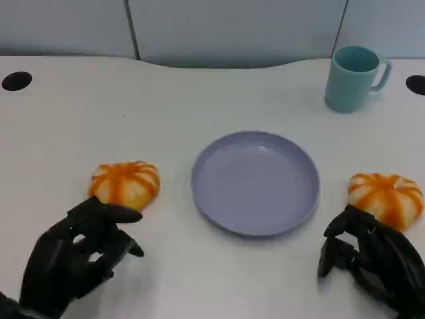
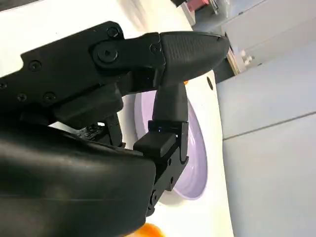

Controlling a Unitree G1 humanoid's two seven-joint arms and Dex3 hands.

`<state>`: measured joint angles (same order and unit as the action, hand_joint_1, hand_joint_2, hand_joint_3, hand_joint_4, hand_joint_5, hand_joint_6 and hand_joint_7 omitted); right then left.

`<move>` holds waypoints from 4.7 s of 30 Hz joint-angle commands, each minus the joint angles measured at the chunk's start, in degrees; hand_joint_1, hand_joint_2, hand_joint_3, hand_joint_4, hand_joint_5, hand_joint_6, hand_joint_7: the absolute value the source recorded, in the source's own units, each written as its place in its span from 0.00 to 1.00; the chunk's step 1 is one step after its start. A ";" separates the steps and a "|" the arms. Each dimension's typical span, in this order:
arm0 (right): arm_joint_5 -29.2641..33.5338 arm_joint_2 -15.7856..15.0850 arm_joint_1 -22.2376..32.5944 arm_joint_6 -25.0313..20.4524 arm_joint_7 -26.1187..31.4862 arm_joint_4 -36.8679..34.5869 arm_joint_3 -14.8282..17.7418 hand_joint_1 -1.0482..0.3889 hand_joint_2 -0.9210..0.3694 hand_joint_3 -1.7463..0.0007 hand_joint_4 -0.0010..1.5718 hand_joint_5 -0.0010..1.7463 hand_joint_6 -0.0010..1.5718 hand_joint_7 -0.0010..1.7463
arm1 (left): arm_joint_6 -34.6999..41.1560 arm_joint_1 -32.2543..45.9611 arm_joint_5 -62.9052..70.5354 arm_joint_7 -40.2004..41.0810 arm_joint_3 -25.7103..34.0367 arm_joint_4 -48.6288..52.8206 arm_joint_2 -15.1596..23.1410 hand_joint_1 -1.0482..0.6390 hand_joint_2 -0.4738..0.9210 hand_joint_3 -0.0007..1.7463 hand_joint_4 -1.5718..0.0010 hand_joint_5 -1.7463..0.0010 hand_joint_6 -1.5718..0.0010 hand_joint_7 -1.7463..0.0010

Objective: Grasp the bread from the table and place it into the plate.

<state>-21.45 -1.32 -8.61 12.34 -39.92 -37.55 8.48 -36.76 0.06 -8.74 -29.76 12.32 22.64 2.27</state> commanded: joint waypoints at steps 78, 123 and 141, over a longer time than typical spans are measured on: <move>-0.25 0.27 2.73 -2.75 0.33 4.59 0.21 0.33 0.00 0.81 0.37 1.00 0.36 0.81 | 26.30 -48.02 51.22 22.34 -41.60 44.54 14.98 0.35 0.87 0.00 0.99 0.95 0.86 0.99; -0.04 0.07 3.96 -4.42 1.02 6.80 0.19 0.34 0.00 0.82 0.37 1.00 0.36 0.81 | 10.56 -45.92 50.85 65.93 -42.31 51.62 15.22 0.53 0.84 0.42 0.49 0.00 0.59 0.00; 0.47 0.38 5.16 -4.36 1.51 8.87 -0.64 0.35 0.00 0.81 0.38 1.00 0.36 0.83 | 2.05 -53.34 52.82 65.11 -44.25 47.19 13.07 0.50 0.80 0.53 0.45 0.00 0.56 0.00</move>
<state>-21.56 -0.30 -4.15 7.37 -38.86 -29.41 7.97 -33.48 -51.14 44.46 37.26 -31.93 70.80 15.31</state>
